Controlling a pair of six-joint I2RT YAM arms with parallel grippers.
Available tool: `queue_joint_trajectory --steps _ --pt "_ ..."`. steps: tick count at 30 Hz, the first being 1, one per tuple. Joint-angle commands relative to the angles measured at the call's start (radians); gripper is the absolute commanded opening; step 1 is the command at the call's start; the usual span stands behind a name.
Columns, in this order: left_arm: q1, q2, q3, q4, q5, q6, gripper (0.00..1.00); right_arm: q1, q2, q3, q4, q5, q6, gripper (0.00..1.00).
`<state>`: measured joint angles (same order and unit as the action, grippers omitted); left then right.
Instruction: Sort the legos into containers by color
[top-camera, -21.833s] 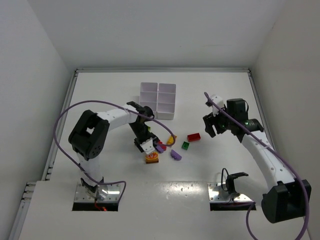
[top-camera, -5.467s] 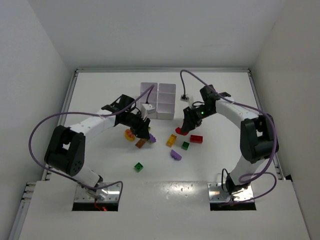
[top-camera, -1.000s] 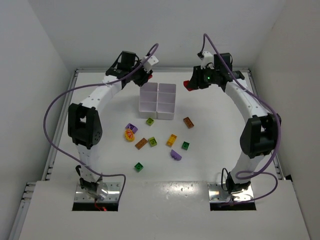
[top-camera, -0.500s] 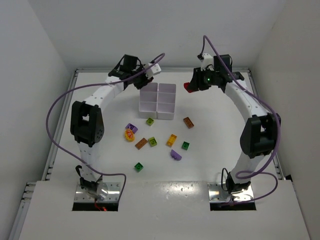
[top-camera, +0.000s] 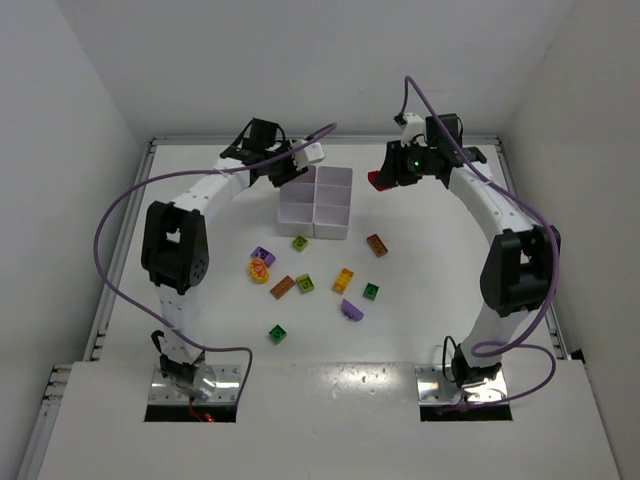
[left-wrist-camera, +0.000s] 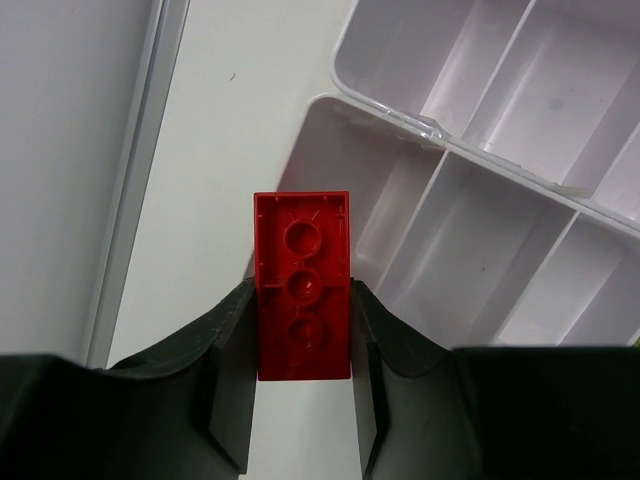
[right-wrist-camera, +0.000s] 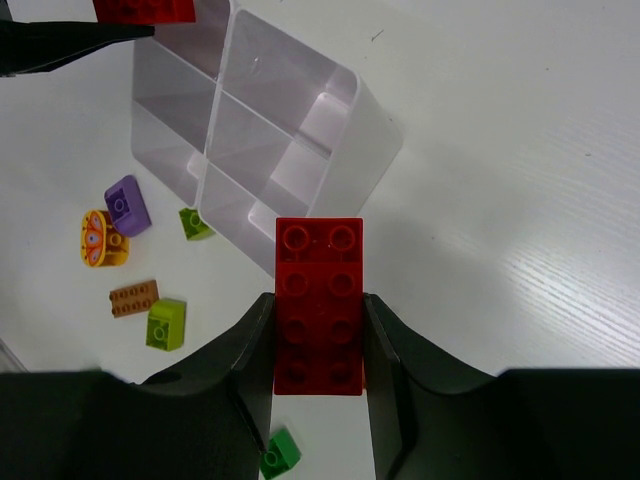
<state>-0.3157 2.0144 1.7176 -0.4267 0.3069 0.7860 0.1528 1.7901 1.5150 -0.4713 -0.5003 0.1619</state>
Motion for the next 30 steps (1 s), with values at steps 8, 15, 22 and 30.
queue_joint_trajectory --steps 8,15,22,30 --pt "-0.016 -0.071 -0.088 0.161 -0.021 0.001 0.63 -0.002 -0.057 -0.009 0.046 -0.004 0.002 0.0" --pt "0.018 -0.175 -0.162 0.298 0.061 -0.146 0.7 0.007 -0.038 0.011 0.046 -0.017 -0.019 0.0" --pt "0.108 -0.35 -0.22 0.424 0.063 -0.563 0.7 0.105 0.052 0.18 0.046 -0.099 -0.01 0.0" --pt "0.207 -0.571 -0.406 0.362 -0.005 -0.708 0.7 0.231 0.408 0.649 -0.088 -0.041 -0.154 0.0"
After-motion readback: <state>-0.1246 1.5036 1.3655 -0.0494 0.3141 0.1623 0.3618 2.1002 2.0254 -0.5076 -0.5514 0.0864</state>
